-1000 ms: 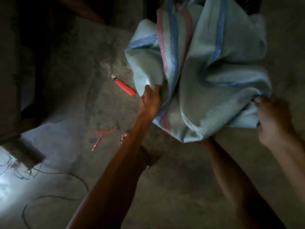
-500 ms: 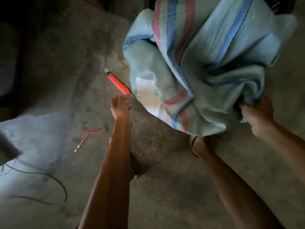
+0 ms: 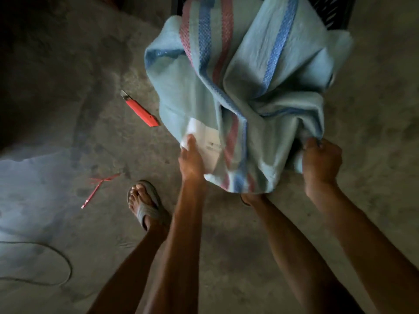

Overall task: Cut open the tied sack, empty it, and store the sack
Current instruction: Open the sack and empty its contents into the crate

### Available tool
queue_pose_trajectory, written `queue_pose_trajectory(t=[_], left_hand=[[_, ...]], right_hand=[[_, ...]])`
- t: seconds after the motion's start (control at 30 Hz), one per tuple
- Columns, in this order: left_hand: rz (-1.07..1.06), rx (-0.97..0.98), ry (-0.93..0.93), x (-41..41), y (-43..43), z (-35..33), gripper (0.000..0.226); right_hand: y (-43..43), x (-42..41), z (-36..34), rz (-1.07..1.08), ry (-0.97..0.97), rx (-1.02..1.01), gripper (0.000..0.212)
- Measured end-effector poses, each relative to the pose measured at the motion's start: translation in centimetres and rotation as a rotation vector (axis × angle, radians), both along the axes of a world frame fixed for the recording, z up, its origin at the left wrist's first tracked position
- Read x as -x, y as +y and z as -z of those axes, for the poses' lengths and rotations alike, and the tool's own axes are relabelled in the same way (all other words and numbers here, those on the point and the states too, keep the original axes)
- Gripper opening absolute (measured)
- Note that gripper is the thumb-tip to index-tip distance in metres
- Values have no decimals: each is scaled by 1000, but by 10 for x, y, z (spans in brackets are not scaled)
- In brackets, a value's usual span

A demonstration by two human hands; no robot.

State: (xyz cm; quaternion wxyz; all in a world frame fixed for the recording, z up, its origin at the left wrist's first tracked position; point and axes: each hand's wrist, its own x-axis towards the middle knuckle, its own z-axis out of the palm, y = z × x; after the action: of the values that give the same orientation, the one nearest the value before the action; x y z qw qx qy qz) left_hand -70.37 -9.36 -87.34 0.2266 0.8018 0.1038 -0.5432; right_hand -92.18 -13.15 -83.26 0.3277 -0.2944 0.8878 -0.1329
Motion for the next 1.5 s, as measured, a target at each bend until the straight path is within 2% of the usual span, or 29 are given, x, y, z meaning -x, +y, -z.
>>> queue_pose_trajectory(t=[0.07,0.13,0.2,0.27,0.33,0.4,0.43,0.53,0.57,0.6,0.73,0.8,0.83,0.87,0.9,0.93,0.97,1.03,1.07,1.1,1.2,1.27,1.37,1.5], left_hand=[[58,97,-3,23,4,-36,60],[57,208,10,40,-4,-53,72],[205,231,15,44,-23,-39,73],[230,180,126,37,-38,-13,68],[278,143,172,21,-38,15,63],[340,121,21,-3,-24,33,58],[297,116,-93,-15,-12,39,55],[259,-6,-555,-56,29,59,37],[308,-70,-608,-67,40,69,32],[373,-105,-544,-73,47,78,36],[391,-151,104,-64,58,118,56],[276,-245,235,-49,58,128,66],[211,-246,193,-41,61,133,68],[297,-167,90,-39,72,139,69],[435,-188,15,-37,66,128,78],[481,-263,-96,-35,62,128,87],[457,-367,-338,-32,59,132,85],[384,-426,-320,-24,61,153,68],[345,-412,-155,-26,67,160,67],[261,-360,-77,-32,68,160,63],[-41,-150,-55,-29,59,144,43],[-158,-38,-44,-17,41,120,36],[5,2,-197,2,15,64,26],[214,88,-295,17,-4,-44,33]], right_hand=[[5,8,-31,-52,-56,2,28],[1,7,-49,-154,-181,-18,30],[-13,-6,-44,-285,-248,-93,58],[-24,-23,-15,-467,-185,-195,79],[-30,-42,20,-646,-68,-232,85],[-33,-53,51,-722,34,-148,86],[-34,-56,63,-737,85,-99,85],[-41,-51,83,-741,197,-62,86],[-43,-46,86,-737,208,-60,87],[-46,-40,89,-740,217,-59,88],[-56,-16,96,-751,201,-104,89],[-57,-9,97,-747,169,-118,89],[-57,-6,97,-742,144,-124,89],[-56,-4,95,-732,118,-127,87],[-54,-1,92,-722,96,-131,86],[-53,1,91,-716,78,-136,85],[-52,3,89,-704,62,-146,85],[-51,4,87,-677,46,-171,87],[-50,3,89,-656,42,-171,87],[-48,1,91,-628,43,-158,86],[-41,-10,94,-572,56,-115,75],[-36,-14,80,-558,45,-122,64],[-29,1,30,-436,12,-130,51],[-26,15,-73,-329,-44,-55,39]])
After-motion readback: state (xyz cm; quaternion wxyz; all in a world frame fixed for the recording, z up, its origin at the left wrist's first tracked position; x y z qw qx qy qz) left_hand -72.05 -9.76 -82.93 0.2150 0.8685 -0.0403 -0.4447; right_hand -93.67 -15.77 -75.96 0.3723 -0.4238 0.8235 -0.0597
